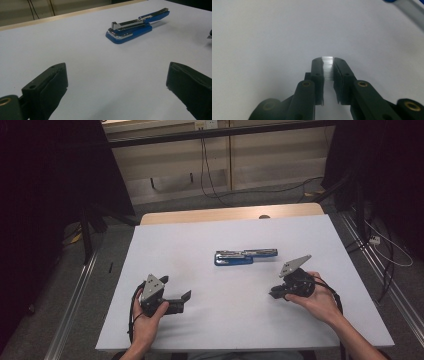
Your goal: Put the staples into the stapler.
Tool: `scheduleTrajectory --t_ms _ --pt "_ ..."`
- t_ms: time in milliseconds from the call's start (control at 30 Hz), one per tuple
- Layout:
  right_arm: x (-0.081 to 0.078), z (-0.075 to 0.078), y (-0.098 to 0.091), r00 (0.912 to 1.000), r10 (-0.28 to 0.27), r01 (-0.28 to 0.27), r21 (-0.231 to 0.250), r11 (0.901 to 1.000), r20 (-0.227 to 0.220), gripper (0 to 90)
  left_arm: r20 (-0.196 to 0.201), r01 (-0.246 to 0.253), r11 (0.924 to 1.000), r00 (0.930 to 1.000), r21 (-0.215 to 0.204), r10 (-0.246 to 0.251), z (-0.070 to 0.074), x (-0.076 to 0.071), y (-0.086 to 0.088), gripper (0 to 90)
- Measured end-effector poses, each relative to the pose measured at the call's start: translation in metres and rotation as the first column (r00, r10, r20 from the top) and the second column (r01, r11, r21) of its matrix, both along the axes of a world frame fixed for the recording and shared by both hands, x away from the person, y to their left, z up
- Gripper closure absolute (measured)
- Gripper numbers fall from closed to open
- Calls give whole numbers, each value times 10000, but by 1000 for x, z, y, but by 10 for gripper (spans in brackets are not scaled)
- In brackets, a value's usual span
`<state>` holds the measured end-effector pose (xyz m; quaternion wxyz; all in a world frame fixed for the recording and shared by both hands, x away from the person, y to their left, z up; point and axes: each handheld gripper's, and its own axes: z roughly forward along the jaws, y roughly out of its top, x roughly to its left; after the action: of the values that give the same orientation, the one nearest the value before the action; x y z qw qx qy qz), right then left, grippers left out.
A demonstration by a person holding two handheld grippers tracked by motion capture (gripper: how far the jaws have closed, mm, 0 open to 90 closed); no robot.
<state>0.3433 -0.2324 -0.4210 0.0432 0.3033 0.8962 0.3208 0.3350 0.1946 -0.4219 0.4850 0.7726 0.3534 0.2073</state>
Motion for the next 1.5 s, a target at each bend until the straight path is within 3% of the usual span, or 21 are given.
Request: scheduleTrajectory --t_ms 900,1167,1500 --pt "13 15 4 9973 -288 249 575 9980 679 792 7 -141 9998 9999 -116 141 1 -3 1 39" --pt "19 24 9 9941 -266 205 587 9981 1049 792 4 73 9999 10000 -85 -73 2 -5 -3 39" --pt "34 35 10 9907 -291 189 773 9968 1331 792 -45 -64 10000 10000 -18 64 1 -4 -1 39"
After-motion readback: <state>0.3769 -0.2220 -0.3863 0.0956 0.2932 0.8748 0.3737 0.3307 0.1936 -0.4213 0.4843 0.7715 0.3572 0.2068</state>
